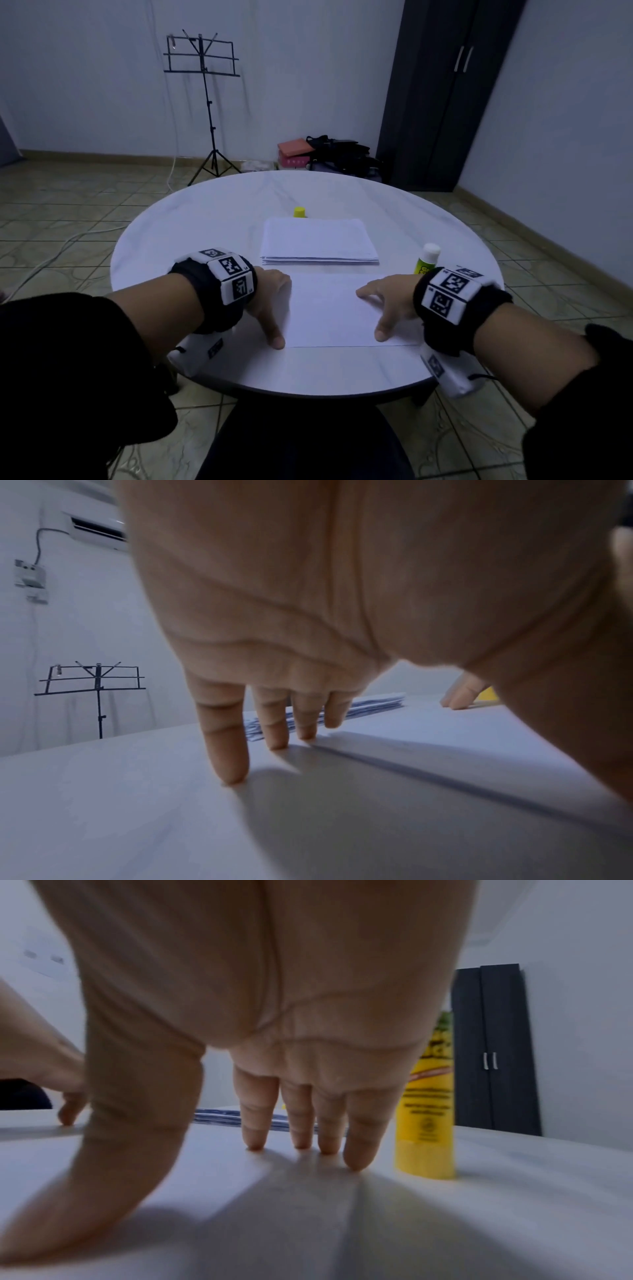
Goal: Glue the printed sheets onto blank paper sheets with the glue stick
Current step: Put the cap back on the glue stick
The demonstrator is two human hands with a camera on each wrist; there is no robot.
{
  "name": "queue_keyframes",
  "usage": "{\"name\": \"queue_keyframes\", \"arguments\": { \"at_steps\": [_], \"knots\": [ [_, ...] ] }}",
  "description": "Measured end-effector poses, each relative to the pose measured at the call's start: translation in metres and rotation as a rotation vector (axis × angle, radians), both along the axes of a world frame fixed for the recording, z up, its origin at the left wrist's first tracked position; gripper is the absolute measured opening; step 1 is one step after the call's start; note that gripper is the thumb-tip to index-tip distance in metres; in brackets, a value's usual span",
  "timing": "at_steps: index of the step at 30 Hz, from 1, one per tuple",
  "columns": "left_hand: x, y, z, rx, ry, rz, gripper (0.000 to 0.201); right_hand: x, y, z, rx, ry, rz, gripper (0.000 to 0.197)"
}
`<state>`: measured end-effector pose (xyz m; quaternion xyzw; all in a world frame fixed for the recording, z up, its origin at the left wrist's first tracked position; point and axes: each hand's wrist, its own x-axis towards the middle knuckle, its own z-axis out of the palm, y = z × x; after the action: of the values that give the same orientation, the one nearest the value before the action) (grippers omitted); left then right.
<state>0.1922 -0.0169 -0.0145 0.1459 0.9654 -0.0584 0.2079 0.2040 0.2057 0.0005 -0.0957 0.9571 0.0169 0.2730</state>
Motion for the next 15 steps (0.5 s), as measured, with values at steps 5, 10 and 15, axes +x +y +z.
{"name": "queue_keyframes", "arguments": {
  "at_steps": [5, 10, 15],
  "knots": [
    [-0.002, 0.002, 0.001, -0.071, -0.025, 0.049, 0.123, 0.006, 0.022, -0.005, 0.109, 0.037, 0.073, 0.086],
    [-0.001, 0.010, 0.007, -0.114, -0.039, 0.066, 0.106, 0.011, 0.029, -0.004, 0.142, 0.043, 0.138, 0.076],
    [0.000, 0.015, 0.011, -0.141, -0.052, 0.092, 0.103, 0.006, 0.016, -0.002, 0.187, 0.025, 0.186, 0.056]
  ]
}}
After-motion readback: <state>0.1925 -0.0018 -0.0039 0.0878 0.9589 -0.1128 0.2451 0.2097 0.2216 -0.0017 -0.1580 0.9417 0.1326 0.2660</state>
